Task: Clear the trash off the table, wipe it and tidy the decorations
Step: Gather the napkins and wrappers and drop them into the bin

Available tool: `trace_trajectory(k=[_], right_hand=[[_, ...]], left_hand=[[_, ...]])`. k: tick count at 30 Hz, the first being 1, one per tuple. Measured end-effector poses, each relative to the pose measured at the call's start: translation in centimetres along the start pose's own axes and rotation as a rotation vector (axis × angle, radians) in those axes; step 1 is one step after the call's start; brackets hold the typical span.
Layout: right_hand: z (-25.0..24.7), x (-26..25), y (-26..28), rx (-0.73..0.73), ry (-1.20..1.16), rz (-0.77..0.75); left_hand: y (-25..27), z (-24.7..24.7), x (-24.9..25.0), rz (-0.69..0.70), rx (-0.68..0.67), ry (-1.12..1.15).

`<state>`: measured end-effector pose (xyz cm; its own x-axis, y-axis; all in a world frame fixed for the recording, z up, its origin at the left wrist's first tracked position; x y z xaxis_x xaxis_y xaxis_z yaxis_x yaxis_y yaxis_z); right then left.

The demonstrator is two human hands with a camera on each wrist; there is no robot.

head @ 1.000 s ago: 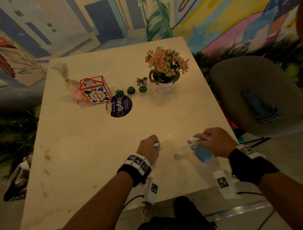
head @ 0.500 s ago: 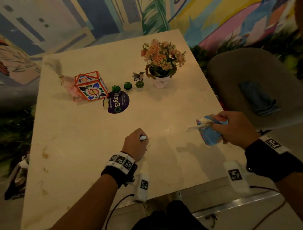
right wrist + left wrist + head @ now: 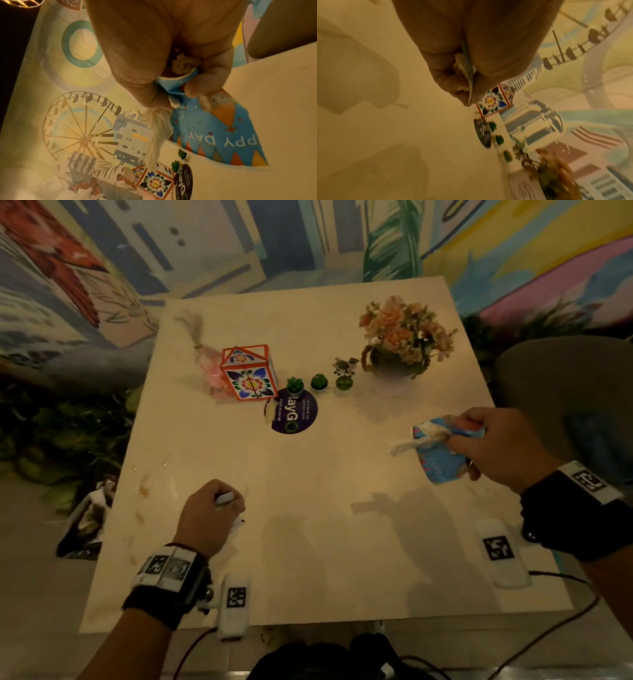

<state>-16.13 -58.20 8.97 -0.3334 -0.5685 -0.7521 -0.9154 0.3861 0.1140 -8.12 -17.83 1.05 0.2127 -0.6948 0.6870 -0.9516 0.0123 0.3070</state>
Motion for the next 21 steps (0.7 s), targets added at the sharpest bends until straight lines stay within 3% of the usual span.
trace_trajectory(k=[4, 8, 17, 21], right_hand=[[5.2, -3.4, 0.6, -0.09, 0.019, -0.022], [12.5, -7.6, 3.0, -0.172, 0.103, -0.067], [22.1, -17.4, 4.1, -0.06, -0.006, 0.003], [26.3, -21.5, 3.4, -0.077, -0.025, -0.028]], left_hand=[[-0.7, -6.1, -4.5, -0.066, 0.106, 0.042], [-2.9, -10.9, -10.3, -0.126, 0.123, 0.066], [-5.6, -22.0, -18.3, -0.099, 0.099, 0.139], [-7.0, -25.8, -23.0, -0.197, 0.098, 0.136]])
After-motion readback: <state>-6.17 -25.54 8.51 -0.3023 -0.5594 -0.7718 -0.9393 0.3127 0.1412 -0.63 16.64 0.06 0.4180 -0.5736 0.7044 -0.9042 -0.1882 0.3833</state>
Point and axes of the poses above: each hand's wrist, its own y-axis away from the middle knuckle, its own z-axis out of the palm, x = y × z, the point moved 8 cm from there along -y, towards the middle knuckle, and after that the axes turned 3 degrees about -z, right-handed, at the moved point
